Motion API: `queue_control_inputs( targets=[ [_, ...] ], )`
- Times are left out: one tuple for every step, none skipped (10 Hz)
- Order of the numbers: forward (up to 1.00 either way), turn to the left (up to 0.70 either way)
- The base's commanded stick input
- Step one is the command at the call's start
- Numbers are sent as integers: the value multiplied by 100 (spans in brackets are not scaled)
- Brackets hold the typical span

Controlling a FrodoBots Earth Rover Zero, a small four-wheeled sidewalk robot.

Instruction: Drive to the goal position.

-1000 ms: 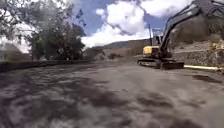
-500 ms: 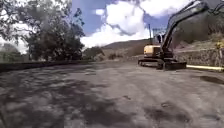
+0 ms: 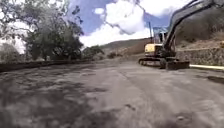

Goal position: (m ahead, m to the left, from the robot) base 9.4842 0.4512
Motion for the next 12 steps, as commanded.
queue_control_inputs(
  targets=[
    [70, 0],
    [70, 0],
    [70, 0],
    [70, 0],
    [70, 0],
    [70, 0],
    [70, 0],
    [70, 0],
    [70, 0],
    [70, 0],
    [70, 0],
    [70, 0]
  ],
)
